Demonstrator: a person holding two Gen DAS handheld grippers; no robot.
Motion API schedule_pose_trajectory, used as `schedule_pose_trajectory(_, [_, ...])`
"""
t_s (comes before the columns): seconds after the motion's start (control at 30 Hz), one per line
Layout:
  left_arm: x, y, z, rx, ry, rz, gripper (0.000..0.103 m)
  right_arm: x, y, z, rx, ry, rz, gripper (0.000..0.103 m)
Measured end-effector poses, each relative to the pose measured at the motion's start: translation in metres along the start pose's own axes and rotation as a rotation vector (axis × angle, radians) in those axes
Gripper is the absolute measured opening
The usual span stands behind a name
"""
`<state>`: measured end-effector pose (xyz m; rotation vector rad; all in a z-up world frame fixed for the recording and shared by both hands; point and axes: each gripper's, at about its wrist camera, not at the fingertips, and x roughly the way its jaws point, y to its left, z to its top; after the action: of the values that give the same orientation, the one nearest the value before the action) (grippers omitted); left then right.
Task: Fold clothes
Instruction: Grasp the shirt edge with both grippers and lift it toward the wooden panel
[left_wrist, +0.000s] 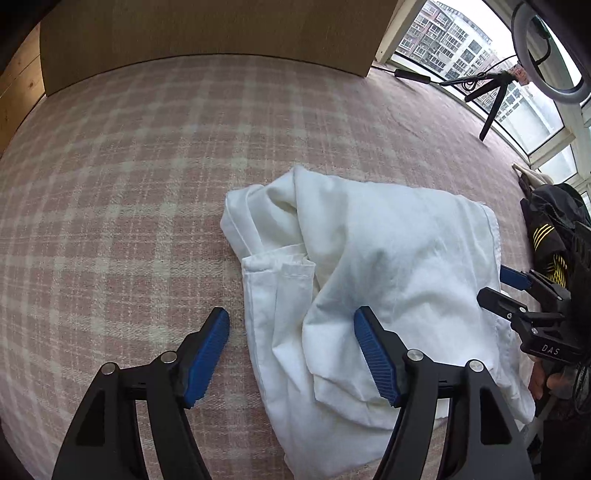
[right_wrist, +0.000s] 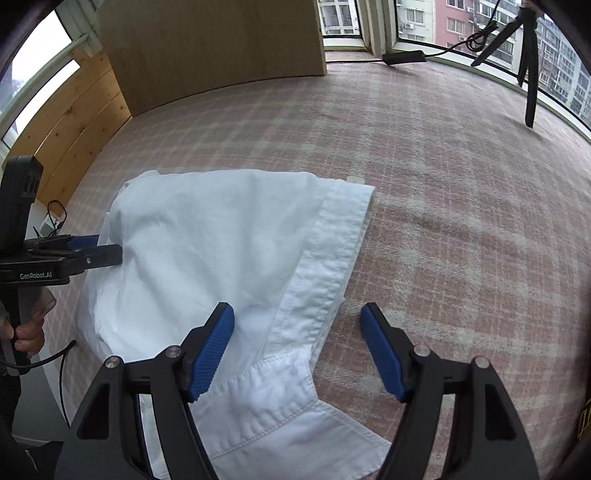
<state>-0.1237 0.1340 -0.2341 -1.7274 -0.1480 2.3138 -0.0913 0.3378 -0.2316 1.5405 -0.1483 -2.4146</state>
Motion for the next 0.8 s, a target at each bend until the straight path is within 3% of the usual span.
schedule_pose_trajectory(0.13, [0.002, -0.015, -0.005, 0.066, -0.015, 0.012, 0.054, 0.008, 0.005, -0.017, -0.042, -0.008, 0.049, 0.064])
schedule_pose_trajectory(0.23, [0.002, -0.019, -0.009, 0.061, -0.048, 0.005, 0.045, 0.016, 0.001, -0.024, -0.050, -0.017, 0.080, 0.057])
schedule_pose_trajectory(0.47, [-0.005, -0.017, -0.013, -0.033, -0.097, -0.074, 0.018, 0.002, -0.033, -0.026, 0.085, -0.013, 0.223, 0.022])
schedule_pose_trajectory(0.6, [-0.022, -0.018, -0.009, -0.014, -0.133, -0.096, 0.013, -0.016, -0.036, -0.025, 0.135, -0.042, 0.269, 0.017])
schedule_pose_trajectory(0.8, [-0.066, -0.007, 0.004, 0.045, -0.213, -0.126, 0.012, -0.055, -0.003, -0.014, 0.112, -0.130, 0.265, 0.016])
